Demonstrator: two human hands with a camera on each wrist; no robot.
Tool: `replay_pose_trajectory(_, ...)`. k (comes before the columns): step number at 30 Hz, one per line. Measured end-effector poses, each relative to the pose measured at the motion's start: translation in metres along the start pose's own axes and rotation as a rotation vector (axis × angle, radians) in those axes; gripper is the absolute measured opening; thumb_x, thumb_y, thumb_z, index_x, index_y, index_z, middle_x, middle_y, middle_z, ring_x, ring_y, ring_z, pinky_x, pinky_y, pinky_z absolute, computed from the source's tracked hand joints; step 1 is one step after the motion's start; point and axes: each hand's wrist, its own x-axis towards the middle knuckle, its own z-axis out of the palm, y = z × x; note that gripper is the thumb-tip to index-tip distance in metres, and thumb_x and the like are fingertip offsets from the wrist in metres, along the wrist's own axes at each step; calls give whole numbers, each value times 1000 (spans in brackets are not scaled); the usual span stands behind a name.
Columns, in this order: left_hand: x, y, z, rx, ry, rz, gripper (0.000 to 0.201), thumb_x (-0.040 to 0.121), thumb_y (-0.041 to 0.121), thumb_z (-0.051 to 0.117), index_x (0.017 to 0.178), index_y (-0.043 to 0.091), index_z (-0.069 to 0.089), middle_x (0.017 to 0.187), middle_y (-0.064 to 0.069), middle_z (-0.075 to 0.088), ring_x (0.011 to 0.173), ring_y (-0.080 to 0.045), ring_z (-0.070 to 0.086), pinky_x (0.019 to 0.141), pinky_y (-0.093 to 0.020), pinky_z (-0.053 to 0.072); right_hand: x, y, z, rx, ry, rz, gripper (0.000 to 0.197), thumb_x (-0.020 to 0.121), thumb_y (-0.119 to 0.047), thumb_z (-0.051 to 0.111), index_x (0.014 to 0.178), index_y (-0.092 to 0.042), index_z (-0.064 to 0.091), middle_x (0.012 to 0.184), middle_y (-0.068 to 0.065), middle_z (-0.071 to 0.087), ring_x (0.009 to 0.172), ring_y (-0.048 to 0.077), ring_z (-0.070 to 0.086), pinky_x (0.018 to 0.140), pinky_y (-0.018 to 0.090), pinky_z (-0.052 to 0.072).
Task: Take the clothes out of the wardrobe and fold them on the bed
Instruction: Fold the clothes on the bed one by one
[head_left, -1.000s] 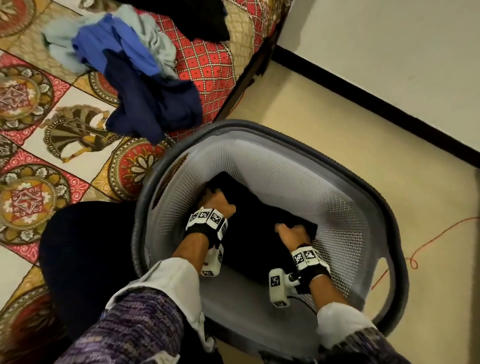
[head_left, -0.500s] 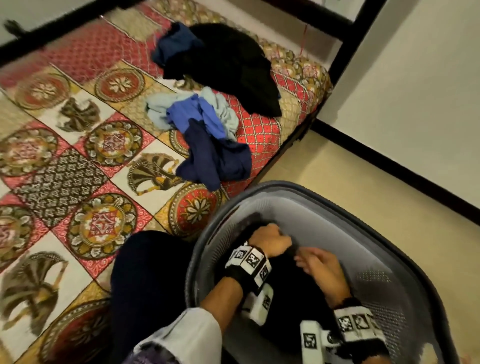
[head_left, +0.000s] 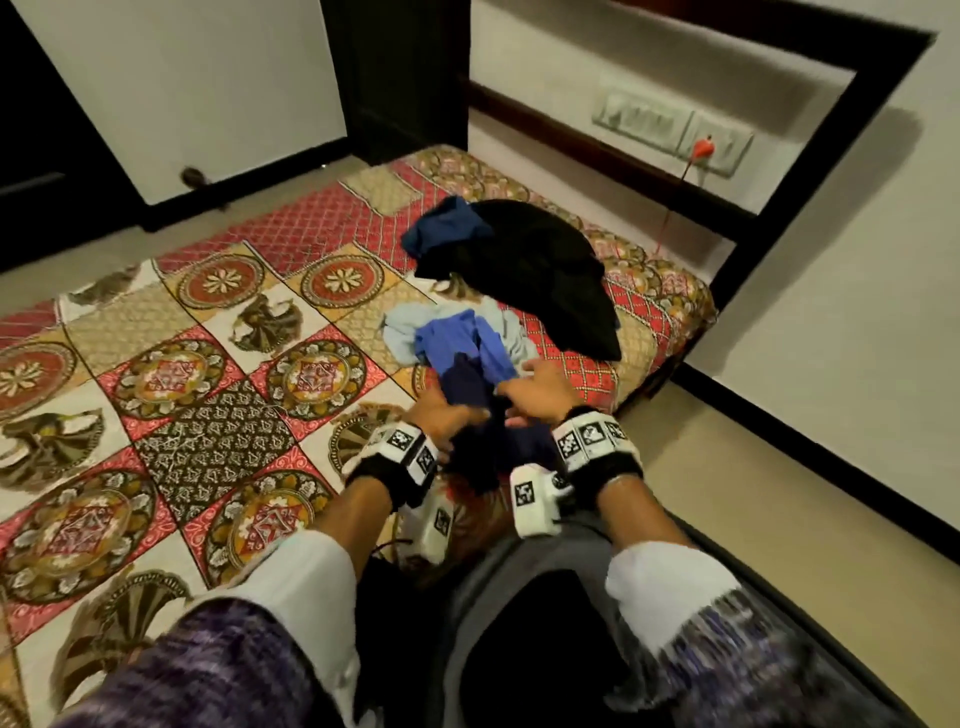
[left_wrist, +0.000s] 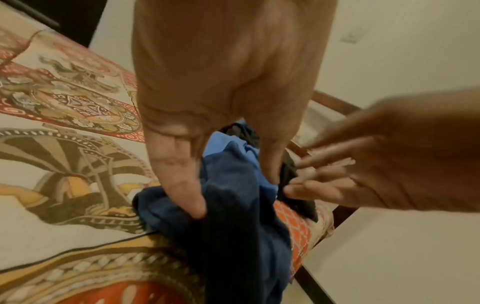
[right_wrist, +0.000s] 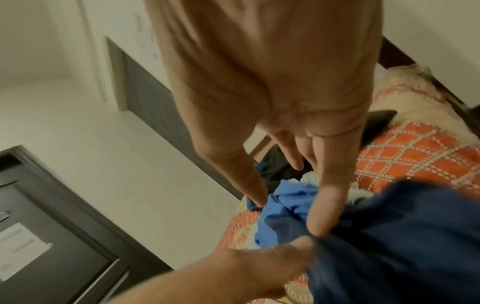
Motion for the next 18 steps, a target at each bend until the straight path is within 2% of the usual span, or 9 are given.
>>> replay_pose_trajectory(2, 33, -28, 14, 57, -13, 93, 56, 57, 54, 78, 102, 22, 66, 101, -7, 72, 93, -36, 70, 84, -49, 59, 23, -2, 19, -87, -97, 72, 18, 83, -11, 74, 82, -13, 56, 95, 19, 72, 87, 37, 73, 85, 58, 61)
replay_pose_trajectory(3, 30, -28, 17, 61, 16, 110, 55, 59, 51, 78, 103, 18, 70, 101, -8, 75, 95, -35, 70, 82, -45, 59, 31, 1, 26, -113, -114, 95, 21, 81, -13, 75, 81, -12, 54, 98, 22, 71, 91, 39, 72, 88, 59, 59)
replay_pose_trajectory(5, 5, -12, 17, -55, 68, 116, 24, 80, 31, 77, 92, 11, 71, 84, -3, 70, 78, -25, 66, 65, -23, 53, 54, 17, 34, -198, -143, 105, 30, 70, -26, 76, 82, -11, 53, 100, 20, 69, 95, 38, 71, 89, 57, 60)
replay_pose_trajectory(7, 1, -9, 18, -147, 129, 98, 21, 80, 28, 73, 69, 14, 62, 67, -6, 59, 64, -26, 56, 57, -23, 47, 57, 26, 37, -202, -152, 122, 42, 61, -36, 74, 90, -11, 57, 103, 15, 68, 91, 30, 68, 85, 50, 62)
replay_pose_trajectory(9, 4, -11, 15, -266, 174, 127, 25, 61, 40, 67, 66, 15, 62, 74, -11, 63, 77, -37, 63, 75, -39, 53, 44, 20, 41, -29, -114, 144, 38, 76, -34, 78, 102, -13, 61, 112, 14, 71, 97, 27, 68, 83, 44, 63)
replay_pose_trajectory(11, 15, -10, 3, -436, 194, 202, 12, 73, 27, 65, 78, 16, 65, 84, -10, 68, 83, -30, 65, 83, -42, 51, 25, 4, 42, 90, -107, 166, 38, 90, -34, 74, 118, -11, 64, 118, 13, 71, 101, 25, 69, 79, 36, 61)
replay_pose_trajectory(14, -39, 42, -47, -727, 295, 233, 17, 94, 4, 48, 85, 11, 61, 74, -10, 59, 70, -24, 56, 66, -35, 45, -6, -25, 46, 113, -120, 84, 39, 94, -28, 71, 127, -11, 57, 109, 4, 68, 97, 23, 65, 83, 37, 58)
replay_pose_trajectory(16, -68, 74, -90, -866, 328, 255, 18, 98, 4, 44, 86, 8, 57, 72, -8, 57, 63, -22, 56, 53, -25, 47, -29, -47, 54, -5, -113, -97, 46, 88, -23, 76, 127, -18, 53, 110, 0, 66, 106, 24, 63, 96, 42, 54)
replay_pose_trajectory(18, -102, 101, -130, -975, 322, 323, 24, 101, 7, 42, 82, 8, 57, 70, -7, 58, 59, -19, 56, 42, -18, 45, -53, -66, 70, -126, -108, -277, 57, 83, -25, 81, 132, -25, 52, 118, -5, 65, 113, 21, 62, 100, 40, 49)
